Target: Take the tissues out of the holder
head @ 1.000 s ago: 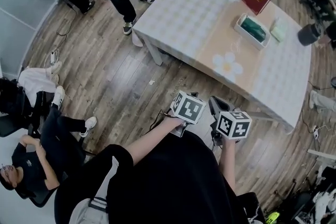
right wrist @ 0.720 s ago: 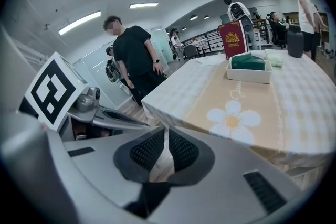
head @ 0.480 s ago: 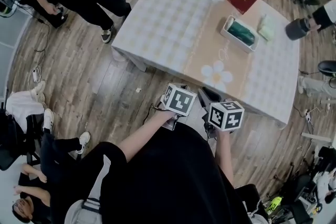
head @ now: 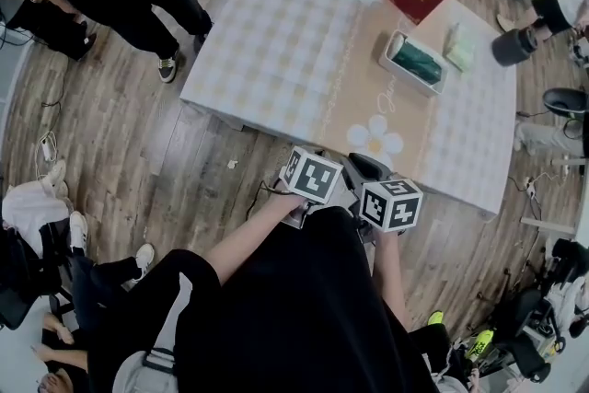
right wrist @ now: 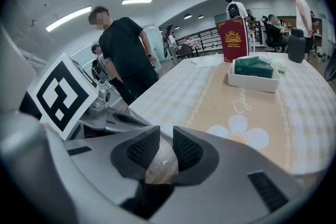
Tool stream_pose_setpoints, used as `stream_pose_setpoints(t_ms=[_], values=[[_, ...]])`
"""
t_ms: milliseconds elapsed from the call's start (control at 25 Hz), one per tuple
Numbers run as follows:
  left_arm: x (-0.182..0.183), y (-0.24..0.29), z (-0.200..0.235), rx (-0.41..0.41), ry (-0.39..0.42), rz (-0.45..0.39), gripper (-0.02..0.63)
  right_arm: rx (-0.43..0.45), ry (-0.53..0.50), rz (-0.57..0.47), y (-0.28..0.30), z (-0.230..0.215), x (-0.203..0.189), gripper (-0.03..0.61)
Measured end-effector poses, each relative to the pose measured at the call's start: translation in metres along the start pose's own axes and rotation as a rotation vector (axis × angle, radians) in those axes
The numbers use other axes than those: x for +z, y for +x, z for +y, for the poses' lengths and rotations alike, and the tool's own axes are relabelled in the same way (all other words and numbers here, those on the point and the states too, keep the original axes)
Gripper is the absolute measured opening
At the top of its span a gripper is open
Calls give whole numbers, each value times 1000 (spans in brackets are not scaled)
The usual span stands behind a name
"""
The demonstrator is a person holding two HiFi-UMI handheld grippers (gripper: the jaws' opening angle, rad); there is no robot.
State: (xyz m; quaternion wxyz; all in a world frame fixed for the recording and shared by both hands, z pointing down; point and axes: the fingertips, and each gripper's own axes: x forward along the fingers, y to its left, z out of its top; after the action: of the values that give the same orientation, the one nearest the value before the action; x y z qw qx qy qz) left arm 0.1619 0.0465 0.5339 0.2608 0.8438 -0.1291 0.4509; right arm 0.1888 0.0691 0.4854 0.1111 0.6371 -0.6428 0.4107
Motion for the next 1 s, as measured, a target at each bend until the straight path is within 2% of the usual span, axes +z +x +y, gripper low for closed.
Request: stream_pose_setpoints(t_ms=[560,800,1000], values=[[39,25,4,-27,-14,13,6,-17,2,9,5,-39,26,120],[64,43,4,23,-12,10,6,8,-13,15,11,-68,45,126],[90,62,-2,29,-40,14,6,26,-45,35,16,-98,68,133]])
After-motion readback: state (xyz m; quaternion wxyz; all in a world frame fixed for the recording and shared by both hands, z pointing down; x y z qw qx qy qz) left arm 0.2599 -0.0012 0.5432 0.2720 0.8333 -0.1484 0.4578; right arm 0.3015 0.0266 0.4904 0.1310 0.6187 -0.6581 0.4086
